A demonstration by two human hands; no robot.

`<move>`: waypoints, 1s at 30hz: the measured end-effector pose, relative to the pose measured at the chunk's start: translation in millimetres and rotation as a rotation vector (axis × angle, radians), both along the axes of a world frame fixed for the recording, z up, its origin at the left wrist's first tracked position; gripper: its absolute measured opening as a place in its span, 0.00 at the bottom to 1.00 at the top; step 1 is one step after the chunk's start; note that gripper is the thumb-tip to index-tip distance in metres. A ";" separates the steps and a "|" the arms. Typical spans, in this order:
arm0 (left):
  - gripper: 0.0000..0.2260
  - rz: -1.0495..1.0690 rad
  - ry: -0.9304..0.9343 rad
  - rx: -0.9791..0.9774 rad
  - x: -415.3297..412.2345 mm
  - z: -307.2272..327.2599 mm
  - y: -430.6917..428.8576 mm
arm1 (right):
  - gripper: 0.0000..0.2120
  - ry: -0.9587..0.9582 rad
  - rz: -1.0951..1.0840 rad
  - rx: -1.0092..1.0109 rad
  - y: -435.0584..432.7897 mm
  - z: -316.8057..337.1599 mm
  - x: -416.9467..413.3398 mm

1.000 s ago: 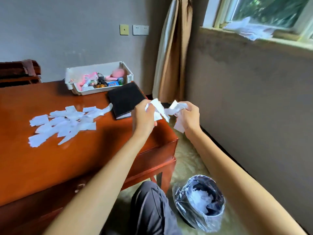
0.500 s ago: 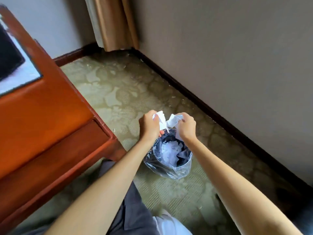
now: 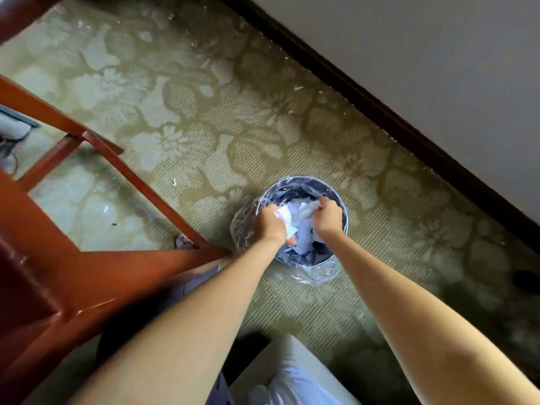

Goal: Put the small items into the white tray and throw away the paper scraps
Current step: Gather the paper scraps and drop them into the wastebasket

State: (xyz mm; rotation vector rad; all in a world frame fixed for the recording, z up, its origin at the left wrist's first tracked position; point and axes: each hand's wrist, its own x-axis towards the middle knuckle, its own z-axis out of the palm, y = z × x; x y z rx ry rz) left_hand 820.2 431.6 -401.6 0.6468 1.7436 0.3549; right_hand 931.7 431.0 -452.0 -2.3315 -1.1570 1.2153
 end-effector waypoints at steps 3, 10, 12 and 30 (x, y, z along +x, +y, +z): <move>0.17 -0.121 0.019 -0.093 1.4 -22.9 6.4 | 0.10 0.023 -0.038 -0.040 3.6 -21.2 -3.6; 0.27 -0.335 0.047 -0.155 -3.1 -18.7 7.8 | 0.18 0.115 -0.012 -0.123 9.6 -29.8 -4.2; 0.28 -0.360 0.055 -0.157 -6.6 -11.4 6.7 | 0.21 0.170 0.046 -0.171 9.7 -25.8 -5.0; 0.24 -0.706 0.583 0.316 -34.0 154.6 -20.0 | 0.15 -0.437 0.655 0.182 -14.8 137.6 -20.0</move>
